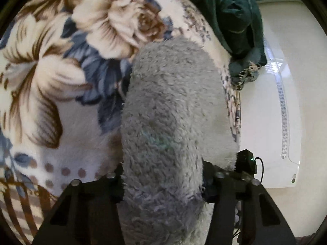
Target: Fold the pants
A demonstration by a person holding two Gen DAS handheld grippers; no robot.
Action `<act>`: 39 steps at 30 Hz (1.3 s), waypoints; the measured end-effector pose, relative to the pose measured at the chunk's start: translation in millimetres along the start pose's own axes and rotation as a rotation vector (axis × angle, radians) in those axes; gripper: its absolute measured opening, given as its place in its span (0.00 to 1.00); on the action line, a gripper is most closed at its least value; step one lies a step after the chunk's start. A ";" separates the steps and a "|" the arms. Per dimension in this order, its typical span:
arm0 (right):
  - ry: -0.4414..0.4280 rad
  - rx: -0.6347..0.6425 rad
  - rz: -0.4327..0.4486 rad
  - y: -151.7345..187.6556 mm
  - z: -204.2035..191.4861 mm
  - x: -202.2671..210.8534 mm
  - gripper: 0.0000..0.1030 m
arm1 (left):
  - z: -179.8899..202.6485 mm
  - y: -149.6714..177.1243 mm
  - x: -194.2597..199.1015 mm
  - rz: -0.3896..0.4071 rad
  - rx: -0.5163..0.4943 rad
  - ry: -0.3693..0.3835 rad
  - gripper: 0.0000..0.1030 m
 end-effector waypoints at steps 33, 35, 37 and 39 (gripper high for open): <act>-0.050 0.236 0.117 -145.9 -473.5 -238.9 0.47 | -23.3 -425.0 268.2 0.299 -0.027 0.087 0.41; -0.033 0.235 0.113 -164.3 -486.6 -282.5 0.47 | -51.0 -461.7 263.9 0.299 -0.024 0.079 0.41; -0.014 0.230 0.110 -183.8 -497.8 -318.2 0.47 | -86.8 -502.1 251.5 0.289 -0.009 0.075 0.41; 0.008 0.228 0.107 -202.0 -506.4 -353.0 0.47 | -116.2 -529.4 236.7 0.277 0.005 0.068 0.41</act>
Point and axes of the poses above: each gripper's, at about its wrist camera, not at the fingertips, and x roughly against the way its jaws point, z to its right, y to its underside, the point moved 3 cm from there along -x, roughly the way its jaws point, and after that the axes turned 9 degrees about z, right-handed, at the moved point
